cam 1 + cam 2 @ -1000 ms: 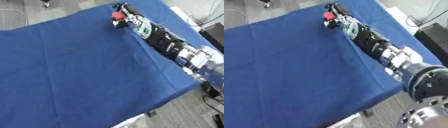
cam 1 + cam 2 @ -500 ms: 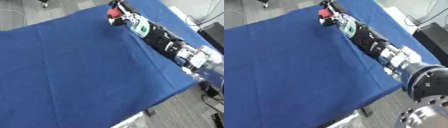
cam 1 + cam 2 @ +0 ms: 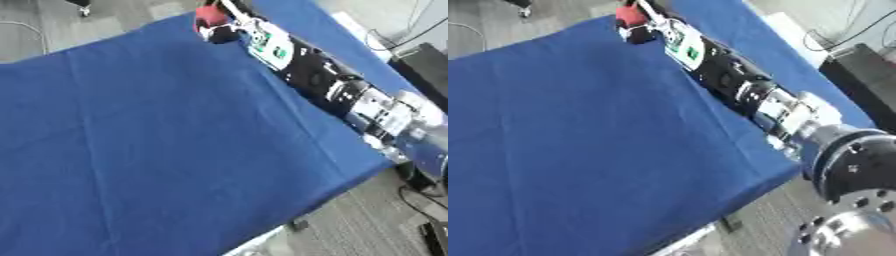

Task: Pick up the objects with one hand, pass them to the other hand, and then place them into the box on the other side of the table.

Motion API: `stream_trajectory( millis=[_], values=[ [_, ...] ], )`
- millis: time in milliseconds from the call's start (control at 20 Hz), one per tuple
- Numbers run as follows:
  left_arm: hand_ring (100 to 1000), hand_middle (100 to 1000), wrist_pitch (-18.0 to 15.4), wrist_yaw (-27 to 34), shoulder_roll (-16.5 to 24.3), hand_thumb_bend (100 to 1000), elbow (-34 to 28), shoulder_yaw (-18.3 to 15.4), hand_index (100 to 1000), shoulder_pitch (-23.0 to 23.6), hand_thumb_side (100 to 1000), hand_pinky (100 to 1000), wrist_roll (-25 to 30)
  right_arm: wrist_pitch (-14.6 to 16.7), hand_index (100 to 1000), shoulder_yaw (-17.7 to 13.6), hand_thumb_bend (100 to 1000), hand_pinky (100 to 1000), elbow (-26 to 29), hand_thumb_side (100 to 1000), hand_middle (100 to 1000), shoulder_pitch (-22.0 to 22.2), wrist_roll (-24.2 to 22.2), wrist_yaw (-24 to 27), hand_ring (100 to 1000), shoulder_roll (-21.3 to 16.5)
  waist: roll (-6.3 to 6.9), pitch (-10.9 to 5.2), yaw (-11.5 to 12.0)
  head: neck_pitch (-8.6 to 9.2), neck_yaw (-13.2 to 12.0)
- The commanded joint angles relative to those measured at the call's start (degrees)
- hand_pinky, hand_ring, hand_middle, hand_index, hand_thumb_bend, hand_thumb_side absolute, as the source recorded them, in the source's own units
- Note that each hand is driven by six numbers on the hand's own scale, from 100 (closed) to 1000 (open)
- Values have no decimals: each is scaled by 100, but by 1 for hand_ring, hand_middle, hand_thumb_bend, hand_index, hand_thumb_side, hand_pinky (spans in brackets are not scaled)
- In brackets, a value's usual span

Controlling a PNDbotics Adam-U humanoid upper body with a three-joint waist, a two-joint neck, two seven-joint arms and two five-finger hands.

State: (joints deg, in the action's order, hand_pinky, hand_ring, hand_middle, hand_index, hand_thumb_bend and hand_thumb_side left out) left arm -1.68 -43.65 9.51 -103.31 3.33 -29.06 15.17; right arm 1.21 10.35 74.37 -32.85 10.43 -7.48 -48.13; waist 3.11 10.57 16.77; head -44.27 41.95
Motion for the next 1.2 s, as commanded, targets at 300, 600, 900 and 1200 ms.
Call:
stream_trajectory(
  millis=[300,600,900,1200],
  values=[
    [717,712,38,-229,183,490,305,-81,843,170,764,734,-188,-457,819,37,100,731,2797,100,571,4,-134,904,452,297,-8,-270,-153,15,-137],
    [731,725,-217,-387,112,512,773,130,850,121,666,738,-796,-862,819,109,100,730,3977,100,572,-160,-367,1501,453,658,-83,-321,-300,15,-233],
    [751,741,-935,-810,-410,554,1486,647,861,-410,548,742,-2073,-953,819,337,100,730,4021,100,569,-438,-575,1932,450,1240,-178,-354,-421,15,-353],
    [758,749,-1837,-1179,-1106,593,2210,1076,866,-948,471,739,-3270,-1144,818,483,100,730,4022,100,564,-632,-640,2151,446,1759,-353,-312,-569,15,-568]
  ],
)
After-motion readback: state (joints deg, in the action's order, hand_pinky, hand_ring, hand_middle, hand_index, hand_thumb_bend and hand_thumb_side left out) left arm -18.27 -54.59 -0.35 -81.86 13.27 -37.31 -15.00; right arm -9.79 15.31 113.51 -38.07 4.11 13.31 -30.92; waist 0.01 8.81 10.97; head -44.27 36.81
